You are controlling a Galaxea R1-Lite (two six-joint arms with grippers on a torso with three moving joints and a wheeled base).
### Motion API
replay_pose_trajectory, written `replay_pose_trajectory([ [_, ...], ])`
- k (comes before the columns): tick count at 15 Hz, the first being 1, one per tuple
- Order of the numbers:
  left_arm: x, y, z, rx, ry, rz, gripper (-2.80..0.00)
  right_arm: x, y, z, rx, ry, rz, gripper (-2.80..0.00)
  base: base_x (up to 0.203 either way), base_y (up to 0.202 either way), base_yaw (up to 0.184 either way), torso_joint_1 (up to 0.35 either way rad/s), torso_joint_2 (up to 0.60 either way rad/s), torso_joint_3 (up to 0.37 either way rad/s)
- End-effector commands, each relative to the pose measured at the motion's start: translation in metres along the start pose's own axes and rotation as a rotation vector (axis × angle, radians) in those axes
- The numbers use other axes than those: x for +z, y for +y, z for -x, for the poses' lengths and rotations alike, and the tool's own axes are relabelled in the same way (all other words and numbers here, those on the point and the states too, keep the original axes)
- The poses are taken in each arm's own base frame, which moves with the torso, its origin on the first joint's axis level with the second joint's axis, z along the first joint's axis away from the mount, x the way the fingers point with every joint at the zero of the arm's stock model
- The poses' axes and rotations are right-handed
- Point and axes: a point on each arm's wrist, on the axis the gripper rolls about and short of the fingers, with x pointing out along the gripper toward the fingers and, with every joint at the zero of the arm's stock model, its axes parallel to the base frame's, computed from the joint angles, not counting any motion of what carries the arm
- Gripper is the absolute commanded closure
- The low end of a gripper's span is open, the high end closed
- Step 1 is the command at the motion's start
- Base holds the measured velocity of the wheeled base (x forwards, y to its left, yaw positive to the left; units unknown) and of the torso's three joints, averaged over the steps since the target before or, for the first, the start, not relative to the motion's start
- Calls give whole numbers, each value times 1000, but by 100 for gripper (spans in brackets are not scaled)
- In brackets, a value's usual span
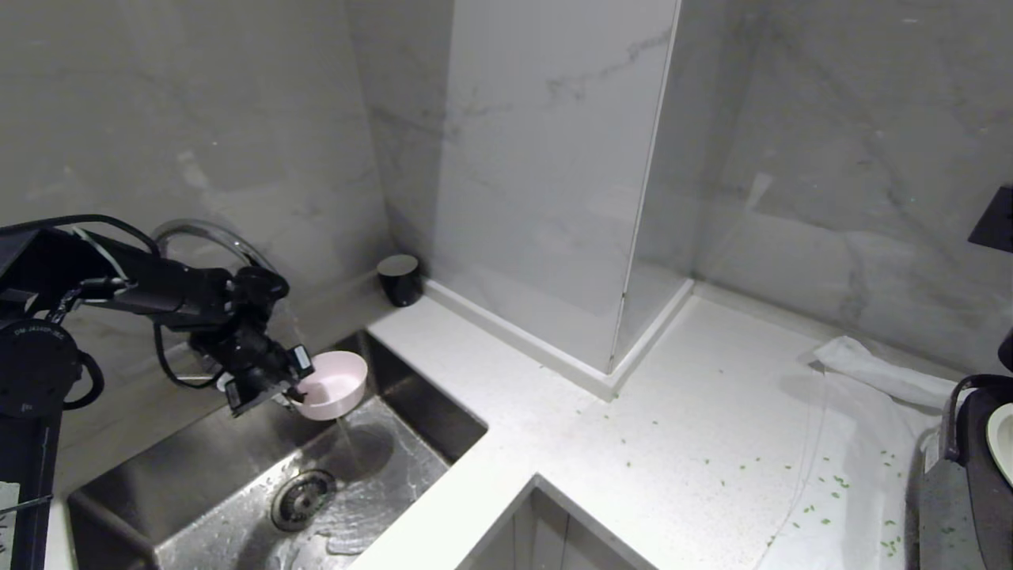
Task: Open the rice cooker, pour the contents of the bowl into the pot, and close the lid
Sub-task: Fill a bowl with water from the tap
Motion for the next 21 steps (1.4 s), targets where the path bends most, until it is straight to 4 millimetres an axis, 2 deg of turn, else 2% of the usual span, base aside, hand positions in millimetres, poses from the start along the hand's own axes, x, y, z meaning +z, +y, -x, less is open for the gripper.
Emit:
replay_pose_trajectory([
  [1,19,22,-5,16,-21,63,0,0,0,0,1,2,1,0,0,0,0,0,0,0],
  [3,32,32,-1,10,-56,95,0,0,0,0,1,2,1,0,0,0,0,0,0,0],
  [6,41,36,-5,8,-72,109,0,0,0,0,1,2,1,0,0,0,0,0,0,0],
  [21,37,22,-11,-8,-58,82,0,0,0,0,1,2,1,0,0,0,0,0,0,0],
])
